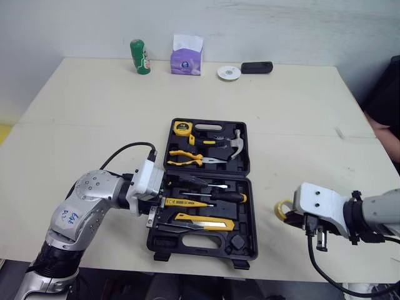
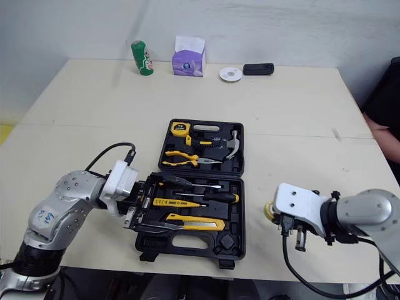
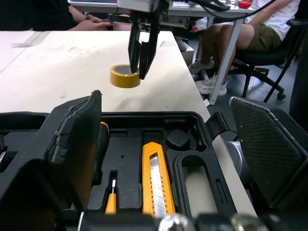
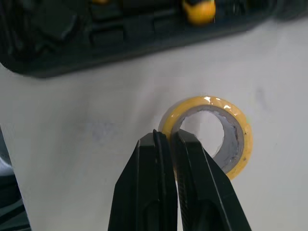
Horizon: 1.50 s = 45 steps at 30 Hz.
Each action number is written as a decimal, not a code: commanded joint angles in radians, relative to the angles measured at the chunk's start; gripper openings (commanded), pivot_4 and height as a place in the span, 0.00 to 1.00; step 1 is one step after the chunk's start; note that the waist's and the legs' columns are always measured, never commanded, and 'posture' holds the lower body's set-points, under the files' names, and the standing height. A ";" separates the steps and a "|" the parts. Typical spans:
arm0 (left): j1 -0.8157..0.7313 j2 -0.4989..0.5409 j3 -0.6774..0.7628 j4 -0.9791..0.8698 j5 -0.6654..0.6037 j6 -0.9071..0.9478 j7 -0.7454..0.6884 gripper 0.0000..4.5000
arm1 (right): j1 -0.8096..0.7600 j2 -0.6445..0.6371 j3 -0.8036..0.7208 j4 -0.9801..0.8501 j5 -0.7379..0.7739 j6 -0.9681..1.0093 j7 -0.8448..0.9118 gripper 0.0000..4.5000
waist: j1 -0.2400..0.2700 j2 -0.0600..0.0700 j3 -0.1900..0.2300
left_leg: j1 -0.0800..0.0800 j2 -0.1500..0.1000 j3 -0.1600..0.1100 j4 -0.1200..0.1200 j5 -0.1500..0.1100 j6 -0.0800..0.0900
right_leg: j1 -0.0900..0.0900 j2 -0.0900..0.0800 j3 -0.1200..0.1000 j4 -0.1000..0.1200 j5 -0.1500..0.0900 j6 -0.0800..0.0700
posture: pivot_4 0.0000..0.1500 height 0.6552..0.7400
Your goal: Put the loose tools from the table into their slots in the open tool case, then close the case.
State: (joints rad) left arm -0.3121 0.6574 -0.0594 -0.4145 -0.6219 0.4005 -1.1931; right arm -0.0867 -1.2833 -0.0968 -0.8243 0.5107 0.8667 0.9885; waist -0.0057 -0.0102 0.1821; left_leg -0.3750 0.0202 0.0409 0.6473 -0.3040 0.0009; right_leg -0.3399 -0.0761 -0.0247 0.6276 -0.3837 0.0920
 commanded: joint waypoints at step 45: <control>0.118 0.124 0.026 -0.078 -0.020 0.026 -0.040 1.00 | -0.308 0.197 0.563 -0.006 -0.222 -0.122 0.147 0.01 | -0.022 0.000 0.000 | 0.000 0.000 -0.001 0.001 0.000 0.001 | 0.000 -0.002 -0.001 0.000 0.000 0.000 | 1.00 1.00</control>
State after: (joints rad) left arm -0.1992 0.7678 -0.0537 -0.4608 -0.6267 0.4282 -1.2329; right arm -0.3871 -1.1008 0.4550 -0.8256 0.3120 0.7609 1.1397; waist -0.0279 -0.0101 0.1821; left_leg -0.3752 0.0201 0.0394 0.6480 -0.3042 0.0015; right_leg -0.3401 -0.0779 -0.0254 0.6277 -0.3838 0.0917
